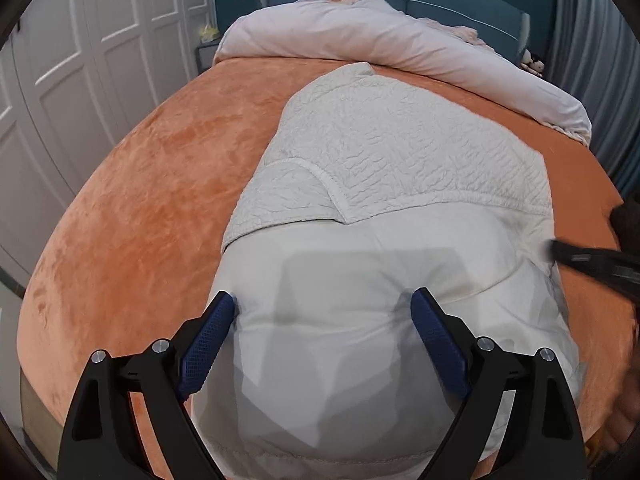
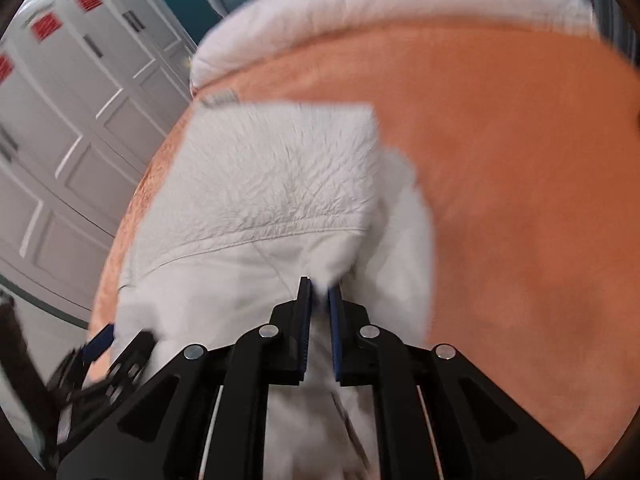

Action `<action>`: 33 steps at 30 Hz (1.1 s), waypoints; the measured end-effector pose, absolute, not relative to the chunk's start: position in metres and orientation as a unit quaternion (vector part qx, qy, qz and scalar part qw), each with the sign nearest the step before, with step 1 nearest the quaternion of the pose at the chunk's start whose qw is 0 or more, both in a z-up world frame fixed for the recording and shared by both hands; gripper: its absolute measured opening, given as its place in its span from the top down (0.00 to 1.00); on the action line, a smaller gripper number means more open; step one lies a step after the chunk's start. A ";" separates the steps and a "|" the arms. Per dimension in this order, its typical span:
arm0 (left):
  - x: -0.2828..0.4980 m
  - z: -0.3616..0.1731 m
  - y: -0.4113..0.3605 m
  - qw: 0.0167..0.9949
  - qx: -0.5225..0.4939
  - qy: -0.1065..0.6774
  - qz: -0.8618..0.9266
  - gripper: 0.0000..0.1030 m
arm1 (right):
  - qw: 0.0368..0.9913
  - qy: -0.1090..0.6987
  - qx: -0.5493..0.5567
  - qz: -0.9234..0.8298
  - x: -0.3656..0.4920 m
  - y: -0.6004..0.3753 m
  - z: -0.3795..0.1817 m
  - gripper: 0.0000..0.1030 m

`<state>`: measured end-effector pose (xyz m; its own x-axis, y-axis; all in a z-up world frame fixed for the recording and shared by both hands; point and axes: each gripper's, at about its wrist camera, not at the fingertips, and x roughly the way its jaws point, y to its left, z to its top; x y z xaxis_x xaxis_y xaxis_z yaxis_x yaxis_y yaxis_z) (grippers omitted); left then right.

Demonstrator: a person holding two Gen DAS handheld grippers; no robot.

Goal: Fold large clothes

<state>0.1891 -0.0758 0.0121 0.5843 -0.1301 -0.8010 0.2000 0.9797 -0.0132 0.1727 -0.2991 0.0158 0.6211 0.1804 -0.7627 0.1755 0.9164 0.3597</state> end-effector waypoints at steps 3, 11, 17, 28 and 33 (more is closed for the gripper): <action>0.189 0.012 -0.072 0.887 0.034 0.451 -0.091 0.13 | 0.893 0.417 0.168 0.027 0.143 -0.283 0.042 0.91; 0.181 0.014 -0.074 0.882 0.043 0.462 -0.081 0.13 | 0.846 0.528 0.069 0.029 0.126 -0.235 -0.042 0.96; 0.179 0.015 -0.072 0.883 0.039 0.461 -0.075 0.13 | 0.861 0.499 0.093 0.030 0.119 -0.262 0.004 0.92; 0.178 0.013 -0.072 0.880 0.040 0.465 -0.084 0.11 | 0.861 0.495 0.112 -0.039 0.289 -0.297 -0.006 0.94; 0.177 0.018 -0.067 0.882 0.042 0.462 -0.087 0.12 | 0.861 0.482 0.155 -0.044 0.271 -0.302 -0.002 0.90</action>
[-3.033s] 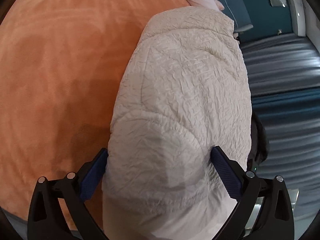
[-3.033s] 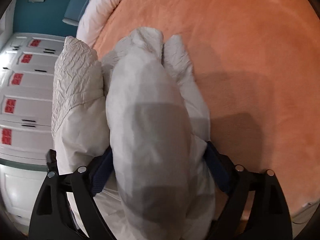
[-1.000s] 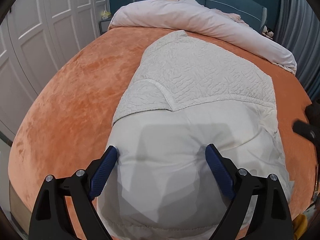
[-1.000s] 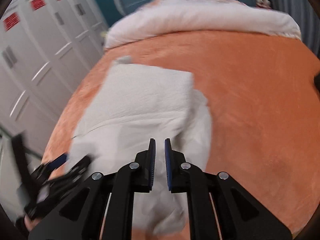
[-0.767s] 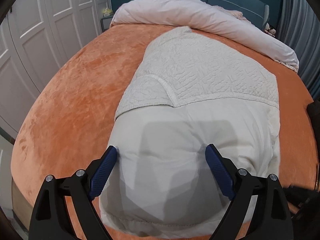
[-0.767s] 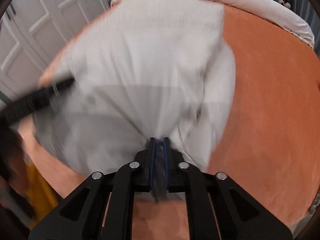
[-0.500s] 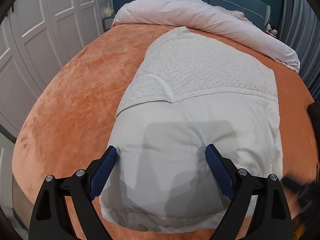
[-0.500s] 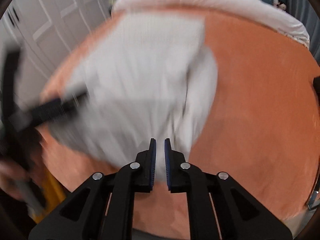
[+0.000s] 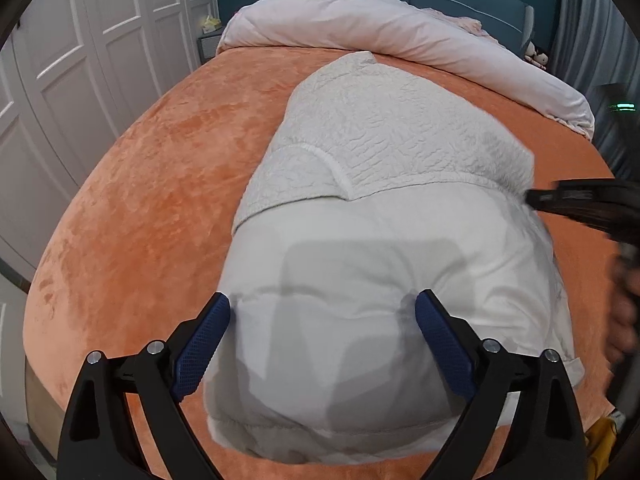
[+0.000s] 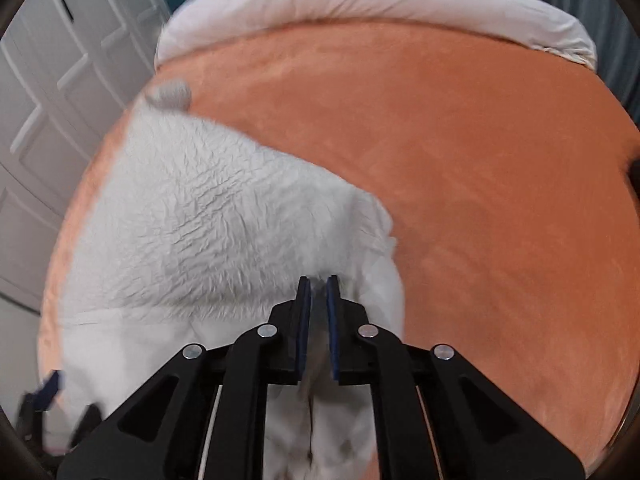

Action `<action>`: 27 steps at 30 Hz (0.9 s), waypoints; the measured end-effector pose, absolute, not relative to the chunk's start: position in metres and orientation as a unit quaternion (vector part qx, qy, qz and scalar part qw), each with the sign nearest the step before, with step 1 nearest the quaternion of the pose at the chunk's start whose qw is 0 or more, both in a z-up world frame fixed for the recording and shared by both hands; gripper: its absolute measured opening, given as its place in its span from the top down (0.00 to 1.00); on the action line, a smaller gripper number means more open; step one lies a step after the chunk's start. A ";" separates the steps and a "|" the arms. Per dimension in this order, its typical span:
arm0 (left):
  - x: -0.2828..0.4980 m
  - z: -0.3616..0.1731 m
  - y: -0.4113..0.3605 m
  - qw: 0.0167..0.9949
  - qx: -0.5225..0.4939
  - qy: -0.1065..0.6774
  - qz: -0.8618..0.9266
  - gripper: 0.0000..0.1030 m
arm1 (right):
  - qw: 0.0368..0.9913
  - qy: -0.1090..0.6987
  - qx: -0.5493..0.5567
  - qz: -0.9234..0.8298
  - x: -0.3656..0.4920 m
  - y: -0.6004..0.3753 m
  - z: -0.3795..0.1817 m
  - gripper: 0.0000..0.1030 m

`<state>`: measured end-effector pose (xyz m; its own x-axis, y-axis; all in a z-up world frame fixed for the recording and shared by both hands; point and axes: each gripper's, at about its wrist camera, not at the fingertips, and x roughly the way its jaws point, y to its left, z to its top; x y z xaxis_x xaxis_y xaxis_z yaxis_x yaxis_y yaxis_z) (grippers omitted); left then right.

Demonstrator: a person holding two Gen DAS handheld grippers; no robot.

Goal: Fold large clothes

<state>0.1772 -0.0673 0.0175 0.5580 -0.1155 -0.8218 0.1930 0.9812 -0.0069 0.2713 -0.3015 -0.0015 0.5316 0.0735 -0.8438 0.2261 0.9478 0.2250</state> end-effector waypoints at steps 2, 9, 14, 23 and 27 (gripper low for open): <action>0.171 0.025 -0.061 0.887 0.042 0.452 -0.085 0.12 | 0.875 0.457 0.158 -0.006 0.238 -0.295 0.022 0.90; 0.146 0.011 -0.052 0.876 0.033 0.474 -0.085 0.10 | 0.832 0.546 0.089 0.037 0.152 -0.247 -0.051 0.97; 0.121 0.008 -0.060 0.877 0.064 0.469 -0.083 0.10 | 0.836 0.547 0.042 0.011 0.124 -0.235 -0.062 0.97; 0.102 0.009 -0.066 0.874 0.065 0.474 -0.082 0.12 | 0.876 0.476 0.075 0.005 0.133 -0.246 0.013 0.91; 0.097 0.009 -0.066 0.875 0.067 0.473 -0.077 0.12 | 0.845 0.532 0.061 -0.010 0.137 -0.243 -0.038 0.92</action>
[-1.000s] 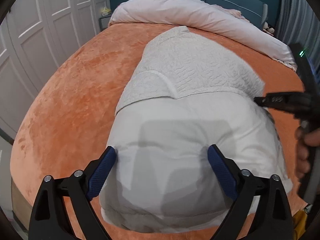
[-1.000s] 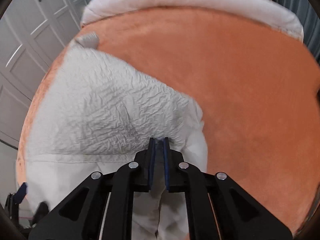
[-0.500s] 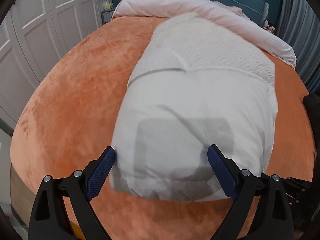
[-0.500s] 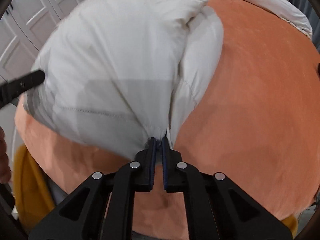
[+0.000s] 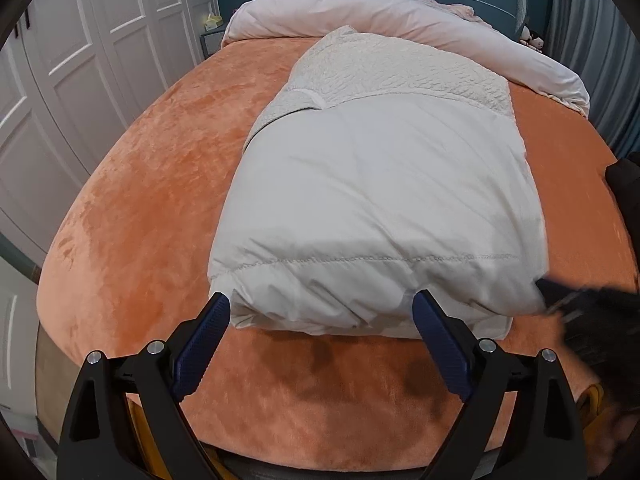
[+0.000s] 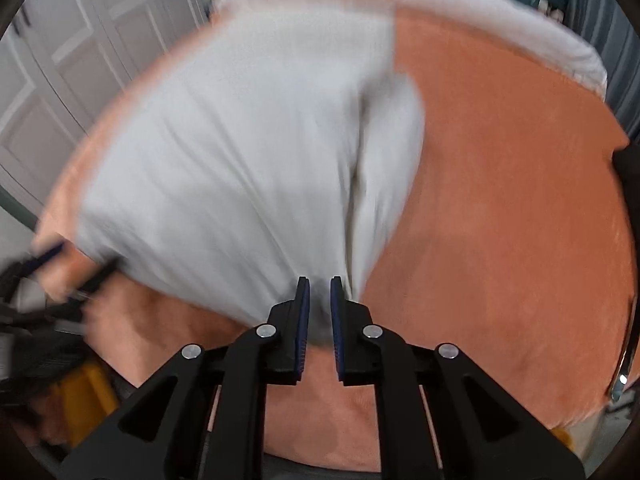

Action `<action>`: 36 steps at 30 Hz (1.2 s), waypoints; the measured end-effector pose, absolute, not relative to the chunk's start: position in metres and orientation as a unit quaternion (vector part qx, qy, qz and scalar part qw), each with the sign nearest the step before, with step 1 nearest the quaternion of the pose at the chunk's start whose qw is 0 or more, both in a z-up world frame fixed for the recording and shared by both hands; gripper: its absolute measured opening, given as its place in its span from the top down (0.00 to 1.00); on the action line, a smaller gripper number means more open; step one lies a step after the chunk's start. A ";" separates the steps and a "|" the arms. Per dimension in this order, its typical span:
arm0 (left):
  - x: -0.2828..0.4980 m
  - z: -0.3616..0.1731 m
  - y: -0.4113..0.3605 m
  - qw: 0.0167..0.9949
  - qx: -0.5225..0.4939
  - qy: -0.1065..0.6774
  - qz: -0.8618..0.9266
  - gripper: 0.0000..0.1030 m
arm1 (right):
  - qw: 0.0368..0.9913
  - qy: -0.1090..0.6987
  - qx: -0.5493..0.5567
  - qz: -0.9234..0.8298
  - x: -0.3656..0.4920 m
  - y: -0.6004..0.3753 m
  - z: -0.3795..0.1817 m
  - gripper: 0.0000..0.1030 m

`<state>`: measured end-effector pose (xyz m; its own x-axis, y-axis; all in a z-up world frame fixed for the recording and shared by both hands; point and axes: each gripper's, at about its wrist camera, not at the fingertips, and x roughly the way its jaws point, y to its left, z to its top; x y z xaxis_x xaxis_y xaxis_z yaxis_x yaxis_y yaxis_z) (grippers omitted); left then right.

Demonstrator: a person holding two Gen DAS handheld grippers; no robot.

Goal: Fold large clothes

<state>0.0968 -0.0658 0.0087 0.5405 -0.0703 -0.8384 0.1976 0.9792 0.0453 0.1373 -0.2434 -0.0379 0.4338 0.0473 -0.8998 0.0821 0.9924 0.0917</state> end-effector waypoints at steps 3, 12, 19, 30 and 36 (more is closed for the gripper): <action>0.093 0.008 -0.063 0.874 0.065 0.475 -0.074 0.12 | 0.840 0.540 0.047 -0.019 0.128 -0.238 -0.051 0.92; 0.074 0.003 -0.066 0.874 0.071 0.477 -0.061 0.12 | 0.863 0.503 0.042 -0.025 0.085 -0.220 -0.038 0.68; 0.059 -0.008 -0.071 0.872 0.077 0.480 -0.050 0.12 | 0.878 0.474 0.057 -0.048 0.061 -0.216 -0.031 0.55; 0.039 -0.035 -0.072 0.868 0.082 0.487 -0.039 0.12 | 0.879 0.465 0.069 -0.083 0.036 -0.211 -0.042 0.42; 0.032 -0.043 -0.073 0.874 0.084 0.478 -0.030 0.13 | 0.885 0.453 0.059 -0.092 0.032 -0.199 -0.049 0.37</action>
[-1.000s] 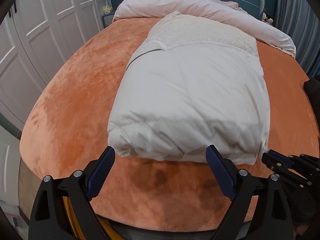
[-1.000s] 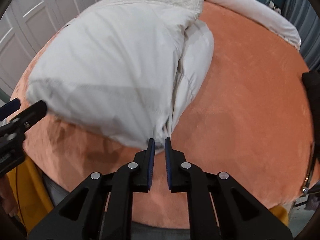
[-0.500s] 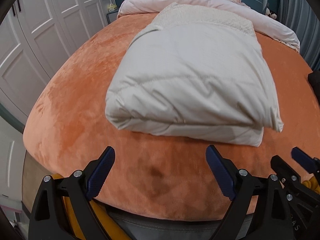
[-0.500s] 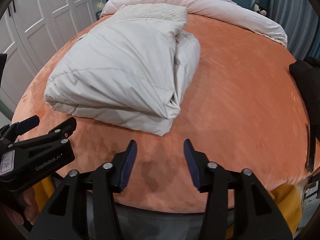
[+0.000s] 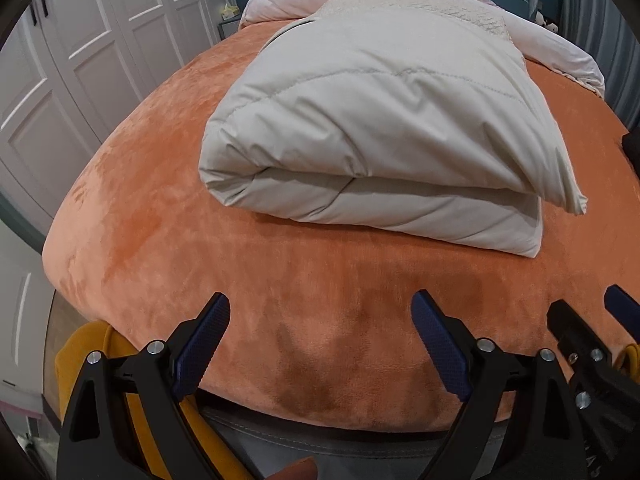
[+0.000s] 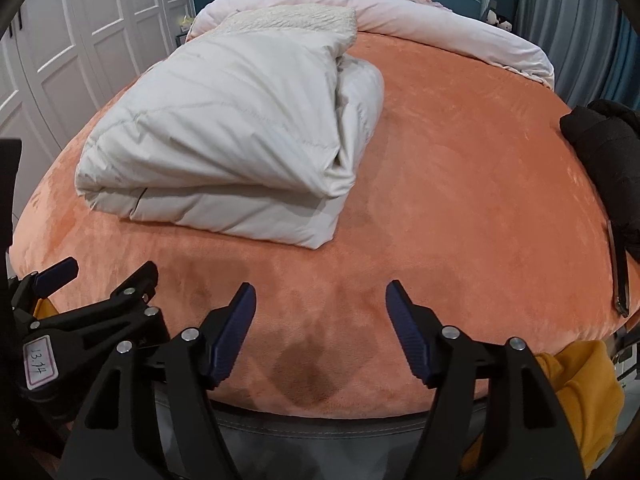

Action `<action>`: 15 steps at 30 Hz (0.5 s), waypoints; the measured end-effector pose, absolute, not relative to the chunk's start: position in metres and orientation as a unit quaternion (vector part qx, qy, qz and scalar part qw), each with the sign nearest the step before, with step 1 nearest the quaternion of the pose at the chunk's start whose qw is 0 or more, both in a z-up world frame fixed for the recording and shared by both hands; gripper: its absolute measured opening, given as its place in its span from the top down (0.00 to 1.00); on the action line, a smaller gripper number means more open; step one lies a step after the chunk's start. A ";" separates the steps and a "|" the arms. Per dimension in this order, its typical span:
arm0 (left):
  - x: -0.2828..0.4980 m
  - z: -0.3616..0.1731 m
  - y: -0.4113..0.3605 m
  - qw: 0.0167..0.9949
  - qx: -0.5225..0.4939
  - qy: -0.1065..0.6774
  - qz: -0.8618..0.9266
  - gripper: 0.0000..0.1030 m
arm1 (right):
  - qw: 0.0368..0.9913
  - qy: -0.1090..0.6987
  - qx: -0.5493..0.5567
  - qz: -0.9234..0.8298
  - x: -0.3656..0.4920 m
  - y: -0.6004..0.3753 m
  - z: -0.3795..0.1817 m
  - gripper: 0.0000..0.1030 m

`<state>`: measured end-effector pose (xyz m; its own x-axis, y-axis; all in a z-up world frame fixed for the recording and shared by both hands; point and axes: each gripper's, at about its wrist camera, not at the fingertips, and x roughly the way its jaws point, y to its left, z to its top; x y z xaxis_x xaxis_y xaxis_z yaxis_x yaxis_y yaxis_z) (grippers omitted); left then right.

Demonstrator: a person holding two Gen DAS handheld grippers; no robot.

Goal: Fold large clothes

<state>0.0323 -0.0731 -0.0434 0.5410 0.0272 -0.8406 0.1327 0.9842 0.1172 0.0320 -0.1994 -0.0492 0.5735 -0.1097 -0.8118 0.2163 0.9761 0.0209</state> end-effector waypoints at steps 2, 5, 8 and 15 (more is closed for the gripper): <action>0.031 -0.046 -0.071 0.874 0.082 0.477 -0.028 0.13 | 0.883 0.457 0.058 -0.093 0.031 -0.198 -0.054 0.37; 0.028 -0.049 -0.068 0.875 0.080 0.477 -0.028 0.14 | 0.882 0.459 0.054 -0.092 0.030 -0.194 -0.057 0.36; 0.026 -0.050 -0.066 0.878 0.082 0.471 -0.024 0.14 | 0.883 0.458 0.050 -0.094 0.029 -0.189 -0.057 0.36; 0.022 -0.053 -0.069 0.882 0.092 0.461 -0.019 0.15 | 0.885 0.452 0.038 -0.100 0.025 -0.185 -0.060 0.36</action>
<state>0.0219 -0.0693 -0.0529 0.5738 0.0523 -0.8173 0.1183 0.9822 0.1459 0.0251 -0.1852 -0.0596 0.5707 -0.1432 -0.8086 0.2117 0.9770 -0.0236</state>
